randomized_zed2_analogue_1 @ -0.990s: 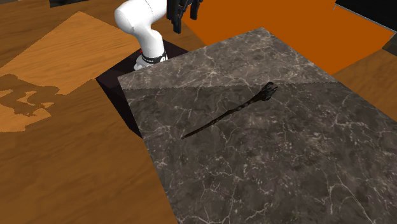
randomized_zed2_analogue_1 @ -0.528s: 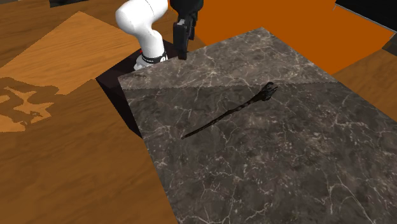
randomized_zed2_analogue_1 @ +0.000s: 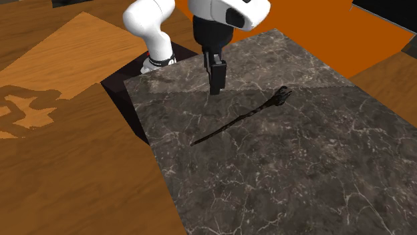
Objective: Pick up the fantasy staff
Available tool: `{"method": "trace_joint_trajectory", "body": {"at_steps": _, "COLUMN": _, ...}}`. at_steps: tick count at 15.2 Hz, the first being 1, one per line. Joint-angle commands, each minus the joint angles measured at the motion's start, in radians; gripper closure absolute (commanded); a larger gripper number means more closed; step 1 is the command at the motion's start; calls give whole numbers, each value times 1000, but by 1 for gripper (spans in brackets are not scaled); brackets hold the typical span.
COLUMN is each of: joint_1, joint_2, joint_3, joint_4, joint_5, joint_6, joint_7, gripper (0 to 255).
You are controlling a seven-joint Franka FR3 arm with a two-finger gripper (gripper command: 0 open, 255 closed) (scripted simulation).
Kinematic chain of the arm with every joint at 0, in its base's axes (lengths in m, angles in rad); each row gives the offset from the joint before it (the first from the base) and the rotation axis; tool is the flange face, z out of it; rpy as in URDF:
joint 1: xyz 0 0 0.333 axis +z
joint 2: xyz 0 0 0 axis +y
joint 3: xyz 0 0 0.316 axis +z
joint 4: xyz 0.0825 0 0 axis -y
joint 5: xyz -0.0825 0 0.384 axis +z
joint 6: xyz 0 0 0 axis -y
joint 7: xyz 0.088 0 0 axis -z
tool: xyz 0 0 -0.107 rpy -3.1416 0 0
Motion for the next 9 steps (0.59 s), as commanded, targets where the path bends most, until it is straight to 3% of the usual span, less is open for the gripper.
{"method": "trace_joint_trajectory", "body": {"at_steps": 1, "joint_1": 24, "joint_2": 97, "joint_3": -43, "joint_4": 73, "joint_5": 54, "joint_6": 19, "joint_7": -137, "gripper": 0}}
{"method": "trace_joint_trajectory", "body": {"at_steps": 7, "joint_1": 17, "joint_2": 380, "joint_3": -89, "joint_4": 318, "joint_5": 251, "joint_6": 2, "joint_7": -500, "gripper": 0}}
{"method": "trace_joint_trajectory", "body": {"at_steps": 9, "joint_1": 13, "joint_2": 382, "joint_3": -84, "joint_4": 293, "joint_5": 252, "joint_6": 28, "joint_7": -502, "gripper": 0}}
